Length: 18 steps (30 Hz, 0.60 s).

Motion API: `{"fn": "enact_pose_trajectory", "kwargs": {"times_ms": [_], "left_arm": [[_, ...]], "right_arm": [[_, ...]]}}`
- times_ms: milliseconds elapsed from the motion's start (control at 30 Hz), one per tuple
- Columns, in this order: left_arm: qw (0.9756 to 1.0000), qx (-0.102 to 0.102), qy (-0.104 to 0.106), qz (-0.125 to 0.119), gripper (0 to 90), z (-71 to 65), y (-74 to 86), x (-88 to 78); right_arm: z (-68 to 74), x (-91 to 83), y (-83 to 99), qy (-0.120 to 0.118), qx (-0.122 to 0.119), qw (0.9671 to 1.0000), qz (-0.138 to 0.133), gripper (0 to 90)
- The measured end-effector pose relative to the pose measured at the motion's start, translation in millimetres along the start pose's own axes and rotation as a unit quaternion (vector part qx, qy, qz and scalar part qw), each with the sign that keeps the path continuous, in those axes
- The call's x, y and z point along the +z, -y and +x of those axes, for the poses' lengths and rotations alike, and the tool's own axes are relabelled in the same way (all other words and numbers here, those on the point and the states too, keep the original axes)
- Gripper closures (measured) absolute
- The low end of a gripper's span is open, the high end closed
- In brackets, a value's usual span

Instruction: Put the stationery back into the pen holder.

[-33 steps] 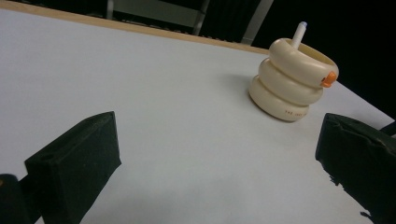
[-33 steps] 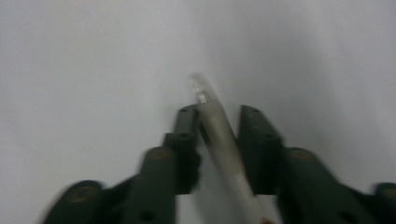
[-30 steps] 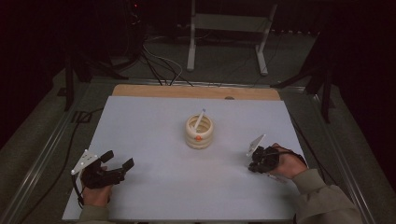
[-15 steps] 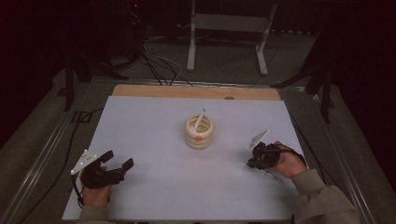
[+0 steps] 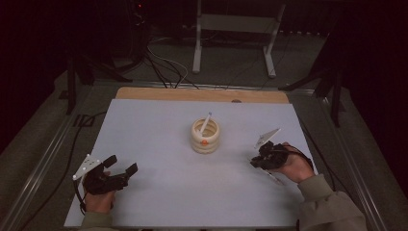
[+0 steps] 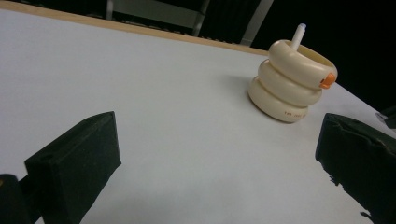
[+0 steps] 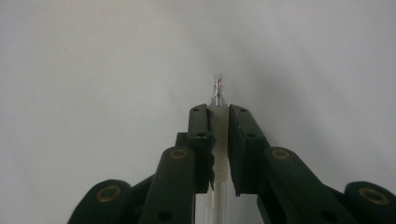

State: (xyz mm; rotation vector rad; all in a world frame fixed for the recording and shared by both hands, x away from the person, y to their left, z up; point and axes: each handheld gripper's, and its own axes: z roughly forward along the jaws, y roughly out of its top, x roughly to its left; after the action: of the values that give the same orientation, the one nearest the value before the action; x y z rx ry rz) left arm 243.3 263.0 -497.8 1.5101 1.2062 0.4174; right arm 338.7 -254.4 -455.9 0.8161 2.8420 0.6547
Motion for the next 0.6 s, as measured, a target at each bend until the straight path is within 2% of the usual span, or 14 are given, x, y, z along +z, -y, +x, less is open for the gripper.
{"fn": "enact_pose_trajectory", "kwargs": {"times_ms": [300, 400, 600], "left_arm": [[1.0, 0.0, 0.0, 0.001, 0.3, 0.1, 0.0, 0.1], [1.0, 0.0, 0.0, 0.0, 0.3, 0.1, 0.1, 0.2], [1.0, 0.0, 0.001, 0.001, 0.3, 0.1, 0.1, 0.3]], "right_arm": [[0.0, -10.6, -10.2, 0.005, 0.021, 0.9987, -0.047, 81.1], [0.4, -12.6, -13.1, 0.015, 0.019, 0.9983, -0.053, 81.1], [1.8, -14.1, -18.9, 0.018, 0.024, 0.9971, -0.07, 81.1]]}}
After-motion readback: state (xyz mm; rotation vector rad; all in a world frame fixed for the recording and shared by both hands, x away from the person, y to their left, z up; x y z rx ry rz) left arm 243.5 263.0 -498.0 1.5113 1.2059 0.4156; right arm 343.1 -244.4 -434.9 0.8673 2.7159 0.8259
